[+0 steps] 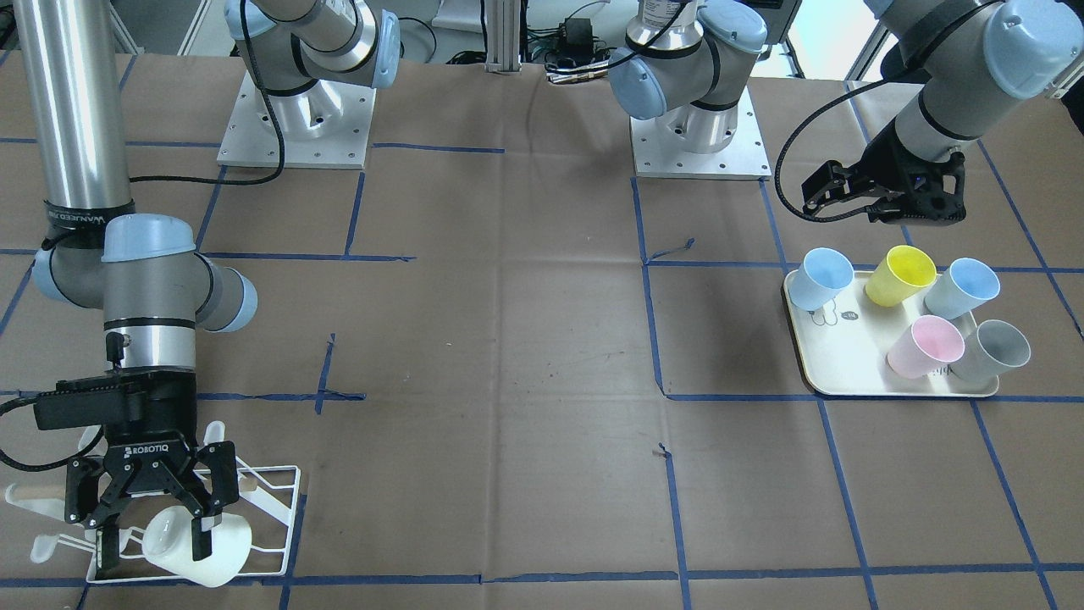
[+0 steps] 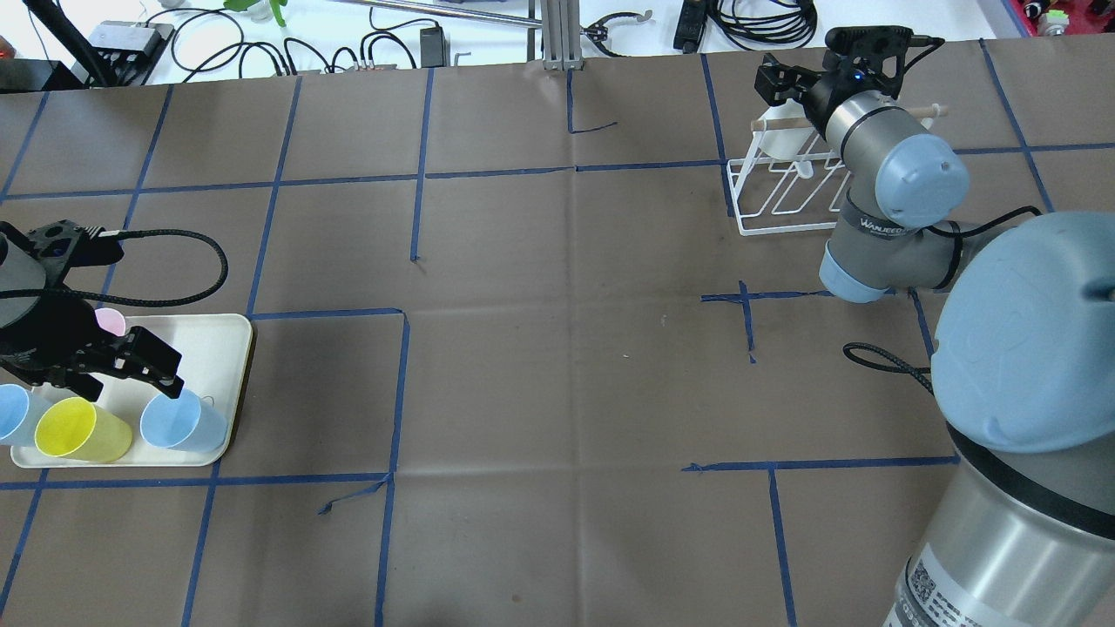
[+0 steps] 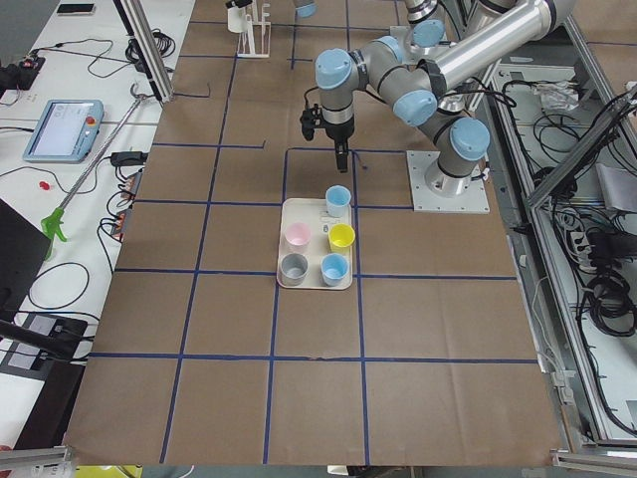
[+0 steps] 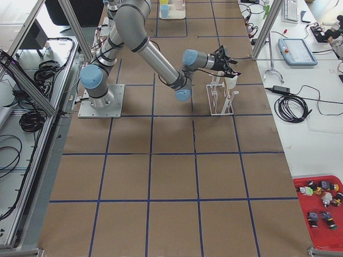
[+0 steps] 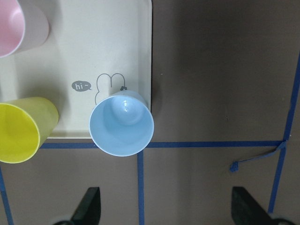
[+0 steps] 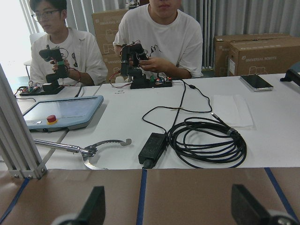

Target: Transfer IKEA cup to right arm and place on rack

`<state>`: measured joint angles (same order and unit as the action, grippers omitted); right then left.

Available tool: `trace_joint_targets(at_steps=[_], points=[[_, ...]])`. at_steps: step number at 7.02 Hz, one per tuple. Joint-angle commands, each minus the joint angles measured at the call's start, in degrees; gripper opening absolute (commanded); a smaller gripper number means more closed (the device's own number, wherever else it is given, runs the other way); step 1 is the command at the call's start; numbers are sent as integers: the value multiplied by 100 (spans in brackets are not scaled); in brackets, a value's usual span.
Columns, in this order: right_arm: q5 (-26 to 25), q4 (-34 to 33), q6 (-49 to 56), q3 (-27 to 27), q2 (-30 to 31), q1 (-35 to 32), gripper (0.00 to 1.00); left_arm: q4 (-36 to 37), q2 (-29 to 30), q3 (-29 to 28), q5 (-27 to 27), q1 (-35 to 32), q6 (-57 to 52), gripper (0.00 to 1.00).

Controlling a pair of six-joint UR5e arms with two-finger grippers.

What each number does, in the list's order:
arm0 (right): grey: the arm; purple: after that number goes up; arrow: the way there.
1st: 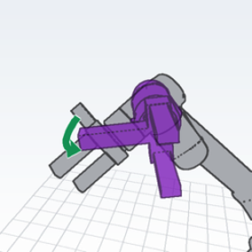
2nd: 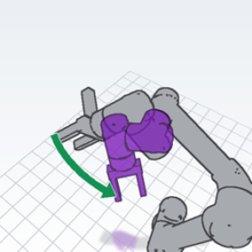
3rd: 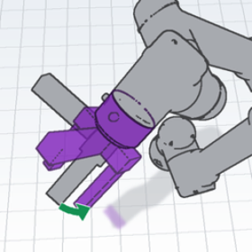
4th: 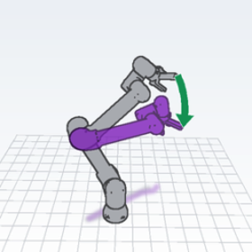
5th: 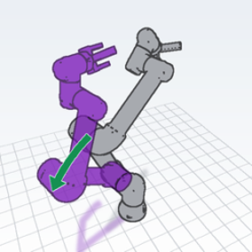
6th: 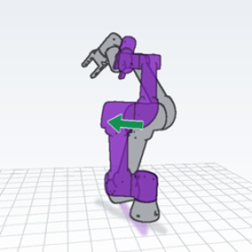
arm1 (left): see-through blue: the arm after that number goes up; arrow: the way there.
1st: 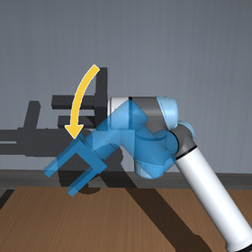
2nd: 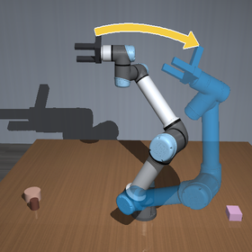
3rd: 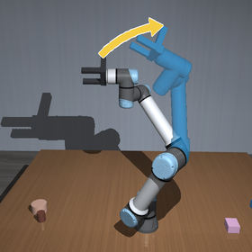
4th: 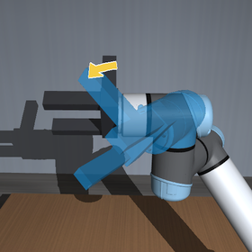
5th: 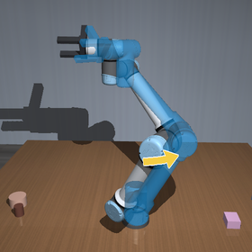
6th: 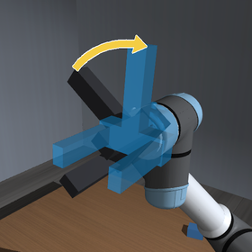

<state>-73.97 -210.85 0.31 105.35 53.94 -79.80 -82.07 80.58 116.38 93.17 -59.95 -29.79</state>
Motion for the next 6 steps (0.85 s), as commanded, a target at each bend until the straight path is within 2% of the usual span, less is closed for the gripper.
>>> trace_joint_targets(at_steps=[1,3,6], points=[[-12,8,-5,-14,38,0,100,520,90,339,-36,-69,-17,97],[14,9,-5,-76,248,-9,100,1357,431,709,17,-96,-62,97],[-3,17,-13,-41,600,-192,100,1956,1046,780,34,-105,-272,95]])
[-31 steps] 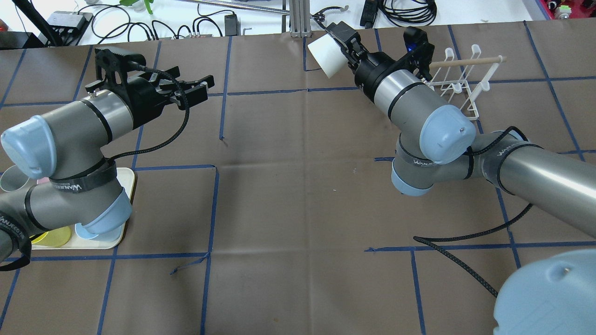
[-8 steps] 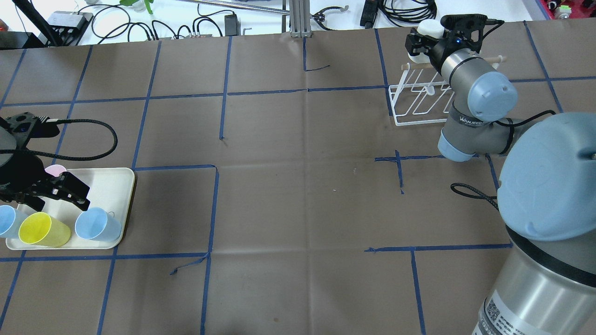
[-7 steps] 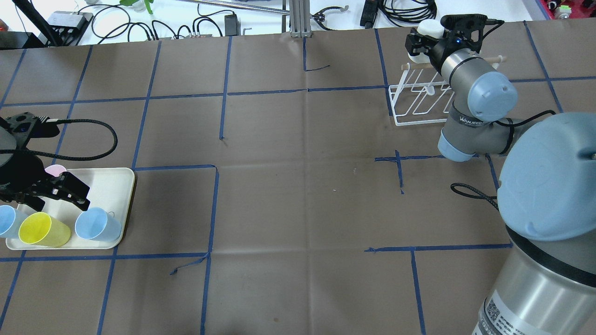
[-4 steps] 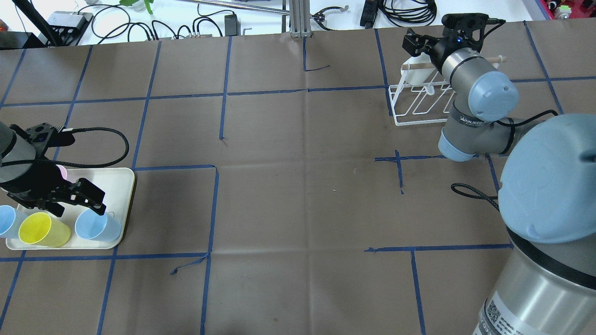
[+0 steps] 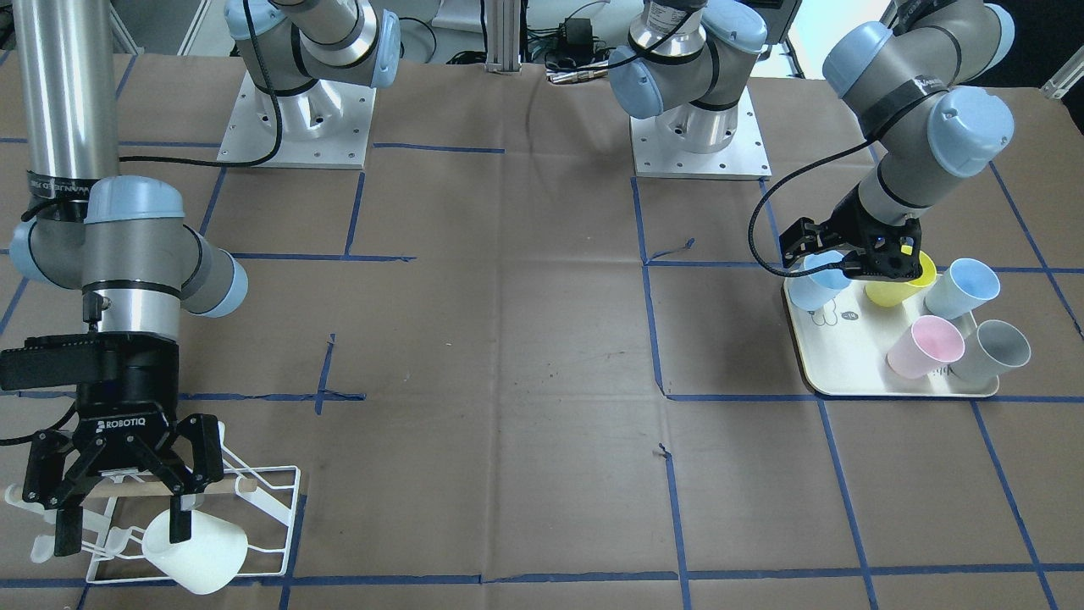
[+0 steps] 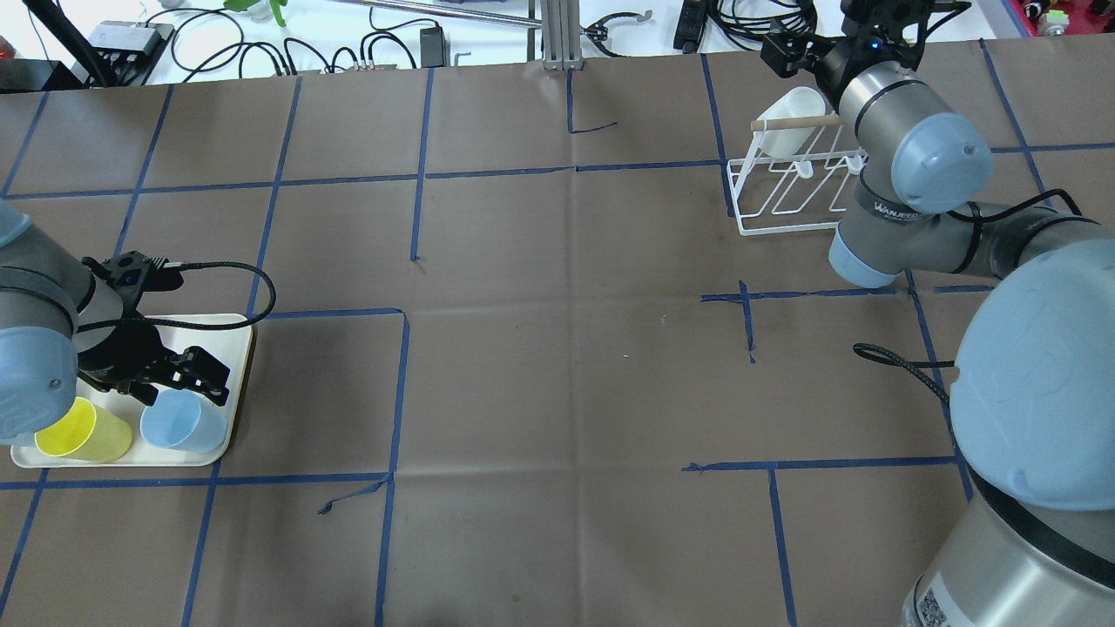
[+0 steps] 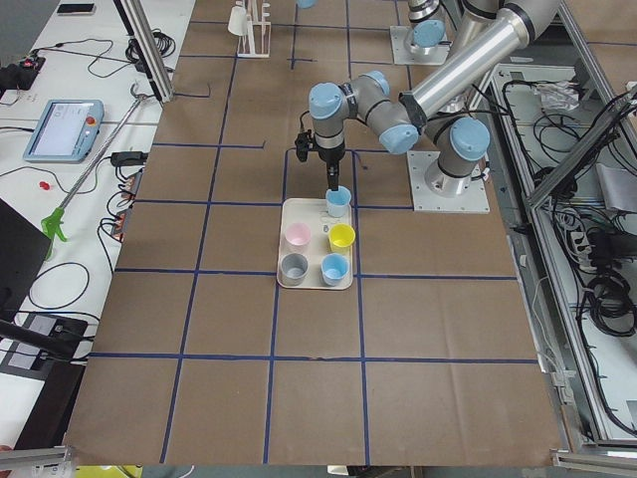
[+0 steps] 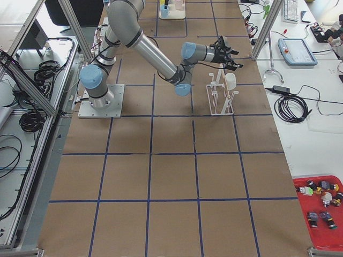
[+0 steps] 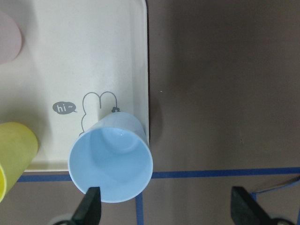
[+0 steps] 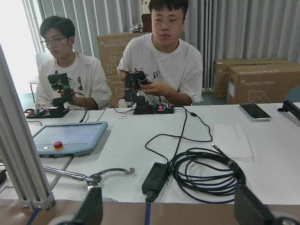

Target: Transfer IKEA cup to right arm and place on rack

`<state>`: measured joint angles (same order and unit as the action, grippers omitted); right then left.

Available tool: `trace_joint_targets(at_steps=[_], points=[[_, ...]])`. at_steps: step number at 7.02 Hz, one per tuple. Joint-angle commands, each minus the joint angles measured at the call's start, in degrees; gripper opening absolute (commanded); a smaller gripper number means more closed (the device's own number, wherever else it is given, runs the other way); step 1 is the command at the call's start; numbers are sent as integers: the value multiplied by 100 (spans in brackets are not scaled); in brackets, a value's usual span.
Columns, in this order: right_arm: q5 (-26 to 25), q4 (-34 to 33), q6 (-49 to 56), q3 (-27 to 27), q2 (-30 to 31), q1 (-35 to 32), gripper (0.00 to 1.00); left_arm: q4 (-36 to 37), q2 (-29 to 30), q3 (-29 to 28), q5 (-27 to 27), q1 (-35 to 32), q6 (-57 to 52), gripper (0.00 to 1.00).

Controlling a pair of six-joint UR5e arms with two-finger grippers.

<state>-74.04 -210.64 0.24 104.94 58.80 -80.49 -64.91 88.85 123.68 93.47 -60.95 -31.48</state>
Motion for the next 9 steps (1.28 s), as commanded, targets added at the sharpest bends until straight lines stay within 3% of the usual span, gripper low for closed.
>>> trace_joint_targets(at_steps=[1,5,6,8,9], points=[[126,-12,-24,0,149,-352,100,303,229,208,14,-4,-104,95],[311,-29,-742,18,333,-1046,100,541,151,482,224,13,-130,95],[320,-82,-1345,26,334,-1213,100,541,150,482,233,13,-139,77],[442,-152,-3432,35,325,-1451,100,480,142,464,233,13,-69,8],[600,-353,-4435,35,299,-1531,100,471,150,456,233,13,-60,0]])
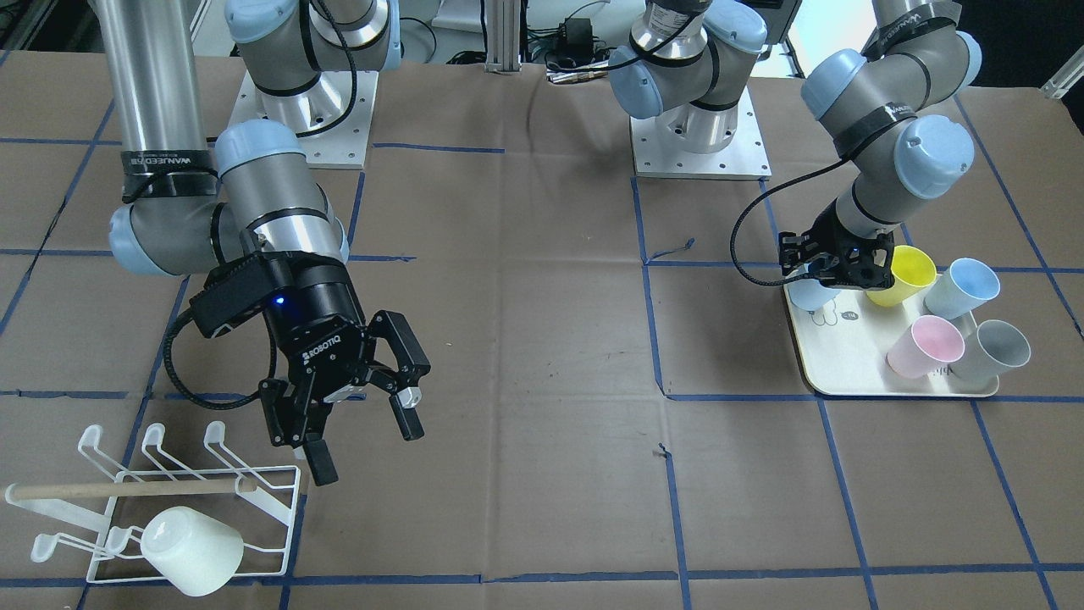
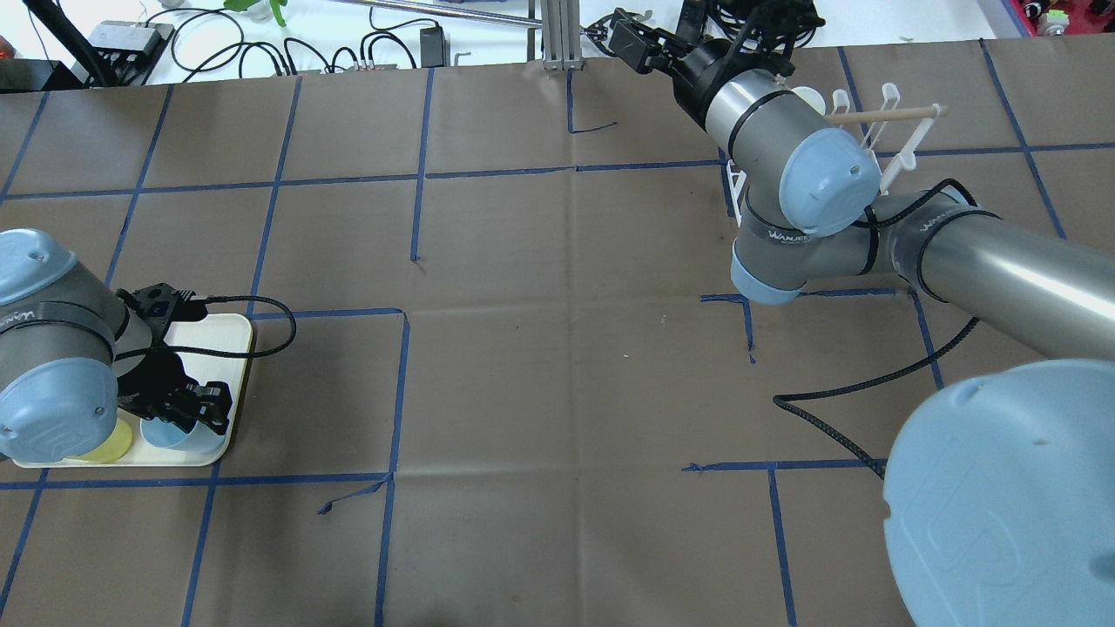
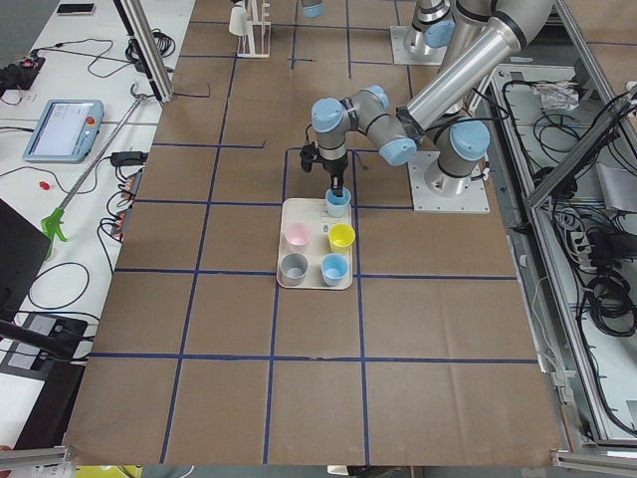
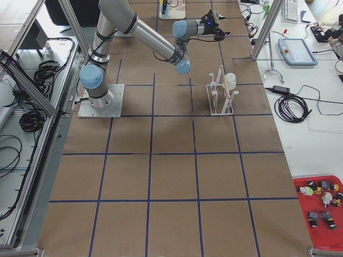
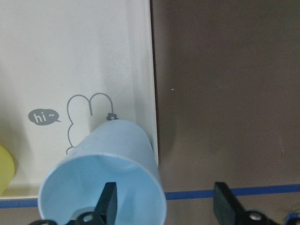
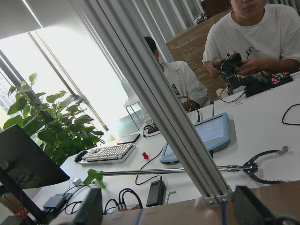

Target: Transfer IKEA cup to right arm and place on rack

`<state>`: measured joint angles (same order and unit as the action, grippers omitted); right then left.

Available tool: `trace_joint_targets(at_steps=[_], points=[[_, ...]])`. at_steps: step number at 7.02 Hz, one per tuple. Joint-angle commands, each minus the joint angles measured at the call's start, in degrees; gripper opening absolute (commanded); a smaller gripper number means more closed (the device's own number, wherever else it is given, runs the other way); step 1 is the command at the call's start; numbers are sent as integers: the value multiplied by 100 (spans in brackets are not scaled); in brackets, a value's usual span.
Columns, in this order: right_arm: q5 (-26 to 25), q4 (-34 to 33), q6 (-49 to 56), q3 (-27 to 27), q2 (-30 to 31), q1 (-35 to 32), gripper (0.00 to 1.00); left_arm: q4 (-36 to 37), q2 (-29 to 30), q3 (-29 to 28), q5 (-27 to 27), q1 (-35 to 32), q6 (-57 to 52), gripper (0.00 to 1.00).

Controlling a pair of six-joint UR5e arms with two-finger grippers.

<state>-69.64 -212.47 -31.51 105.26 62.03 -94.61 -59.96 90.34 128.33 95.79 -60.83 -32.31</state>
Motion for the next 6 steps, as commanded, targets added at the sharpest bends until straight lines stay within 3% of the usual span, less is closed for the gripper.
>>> trace_joint_targets(at_steps=[1,3,4,6], points=[[309,-241,-2105,3,-24,-128,100,-33,-8,-45,1,9,6,0],[416,-207,-2893,12,-15,-276,100,-173,-148,-263,315,9,-12,0],[399,-146,-3392,21,11,-338,100,-757,-288,-665,344,9,-12,0],[373,-110,-4230,178,29,-470,100,-2389,-351,-2103,423,-43,-3,0]])
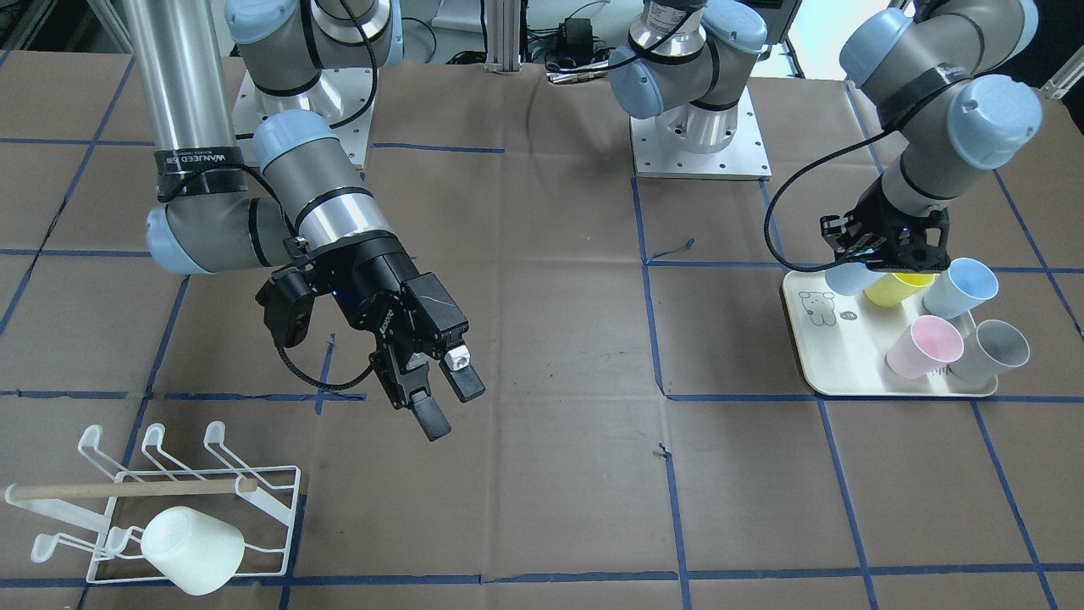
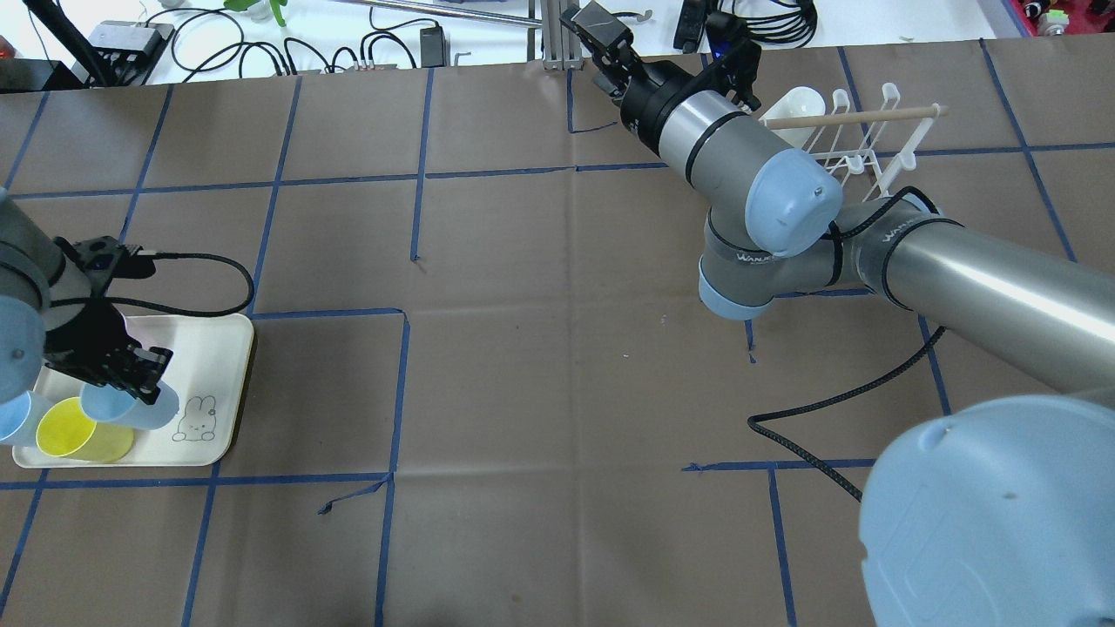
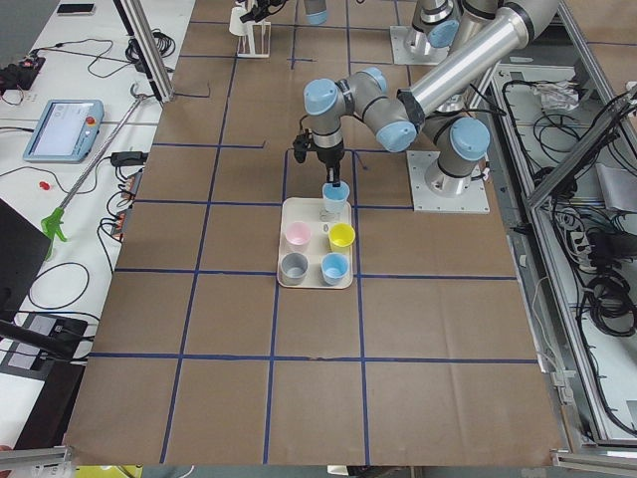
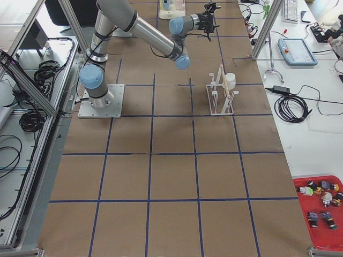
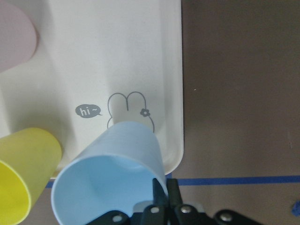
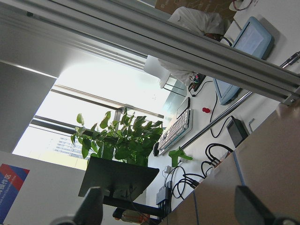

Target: Transfer IKEA cup to right arm and place on rack

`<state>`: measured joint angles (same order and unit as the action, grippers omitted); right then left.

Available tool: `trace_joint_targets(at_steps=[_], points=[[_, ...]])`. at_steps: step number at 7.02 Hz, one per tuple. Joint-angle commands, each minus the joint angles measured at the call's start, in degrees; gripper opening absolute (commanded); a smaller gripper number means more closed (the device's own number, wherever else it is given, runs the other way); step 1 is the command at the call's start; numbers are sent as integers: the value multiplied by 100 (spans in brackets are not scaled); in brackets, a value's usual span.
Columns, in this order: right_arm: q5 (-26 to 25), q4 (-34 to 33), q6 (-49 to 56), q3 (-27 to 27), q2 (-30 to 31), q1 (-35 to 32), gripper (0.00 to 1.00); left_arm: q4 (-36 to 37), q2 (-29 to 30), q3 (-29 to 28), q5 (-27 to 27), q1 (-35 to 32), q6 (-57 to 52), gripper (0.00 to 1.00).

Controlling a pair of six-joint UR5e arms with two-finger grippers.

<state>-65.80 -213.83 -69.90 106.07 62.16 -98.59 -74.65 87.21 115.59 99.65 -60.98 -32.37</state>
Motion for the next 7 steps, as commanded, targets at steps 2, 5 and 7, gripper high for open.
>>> trace_joint_targets(at_steps=[2,5,7], points=[[23,17,-393,169,7,-142,100,-2155,137,-2324,-77,-141,20,0],[40,-37,-977,230,-37,-318,100,-1349,479,-2718,-847,-450,-67,0],[198,-28,-1456,283,7,-310,100,-310,709,-2551,-1559,-712,-208,0]])
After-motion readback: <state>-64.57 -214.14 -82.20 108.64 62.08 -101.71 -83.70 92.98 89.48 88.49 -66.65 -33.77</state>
